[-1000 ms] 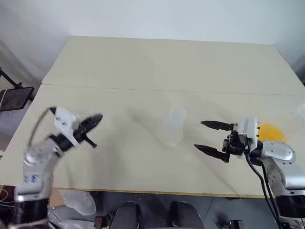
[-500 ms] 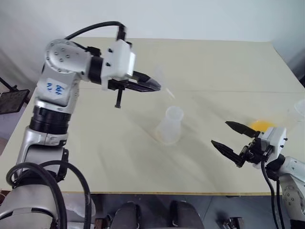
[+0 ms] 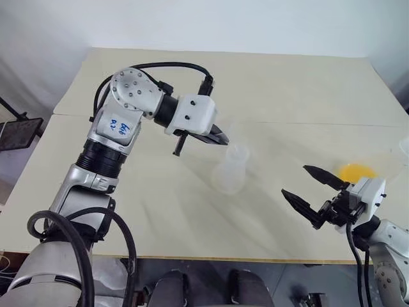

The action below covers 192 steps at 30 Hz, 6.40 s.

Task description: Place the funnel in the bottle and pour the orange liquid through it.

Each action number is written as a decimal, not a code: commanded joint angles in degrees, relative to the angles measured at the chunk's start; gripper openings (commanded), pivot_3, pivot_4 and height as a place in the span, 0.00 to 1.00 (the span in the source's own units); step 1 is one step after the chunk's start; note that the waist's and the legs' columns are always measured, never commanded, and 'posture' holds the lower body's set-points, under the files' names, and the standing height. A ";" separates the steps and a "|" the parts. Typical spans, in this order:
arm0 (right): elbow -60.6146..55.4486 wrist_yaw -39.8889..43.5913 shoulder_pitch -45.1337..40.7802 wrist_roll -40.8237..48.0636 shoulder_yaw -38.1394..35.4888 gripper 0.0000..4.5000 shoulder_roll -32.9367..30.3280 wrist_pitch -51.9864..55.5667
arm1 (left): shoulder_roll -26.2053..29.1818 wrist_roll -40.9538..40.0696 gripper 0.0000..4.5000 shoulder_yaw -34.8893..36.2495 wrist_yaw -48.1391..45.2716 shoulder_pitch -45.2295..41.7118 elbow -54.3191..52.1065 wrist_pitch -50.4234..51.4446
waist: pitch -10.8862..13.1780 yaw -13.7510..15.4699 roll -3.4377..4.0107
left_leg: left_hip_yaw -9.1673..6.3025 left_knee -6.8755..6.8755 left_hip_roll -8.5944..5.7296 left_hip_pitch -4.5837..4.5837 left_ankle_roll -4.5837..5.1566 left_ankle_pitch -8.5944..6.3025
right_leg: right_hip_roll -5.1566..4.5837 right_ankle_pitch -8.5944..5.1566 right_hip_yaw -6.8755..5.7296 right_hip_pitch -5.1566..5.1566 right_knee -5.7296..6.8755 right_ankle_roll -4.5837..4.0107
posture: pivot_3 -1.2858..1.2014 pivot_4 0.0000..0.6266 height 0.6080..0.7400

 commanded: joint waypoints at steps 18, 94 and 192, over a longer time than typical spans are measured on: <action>-0.92 -3.09 -3.22 0.92 1.84 1.00 2.07 -0.98 | -1.48 -9.81 1.00 10.38 6.29 5.14 -7.94 17.63 | 0.00 -0.16 0.00 | -0.41 0.03 0.03 0.02 0.00 0.00 | 0.00 0.00 0.00 0.00 0.08 0.00 | 0.52 0.24 1.00; 27.20 -25.75 -20.82 -1.42 -18.57 0.77 -4.32 6.89 | -0.54 -24.46 1.00 19.71 33.18 58.02 -47.23 22.15 | -0.42 -0.22 0.73 | -0.16 -0.03 0.01 0.26 0.15 -0.11 | 0.01 -0.01 0.82 0.03 0.01 -0.02 | 0.52 0.24 1.00; 13.26 -42.50 -43.16 -78.86 26.70 0.55 -5.79 -30.97 | -4.11 -22.05 1.00 20.13 35.76 56.60 -39.90 14.75 | -0.24 -1.78 0.87 | -0.41 -0.11 0.06 0.06 0.06 -0.07 | -0.02 -0.01 0.45 -0.08 -0.03 -0.01 | 0.52 0.24 1.00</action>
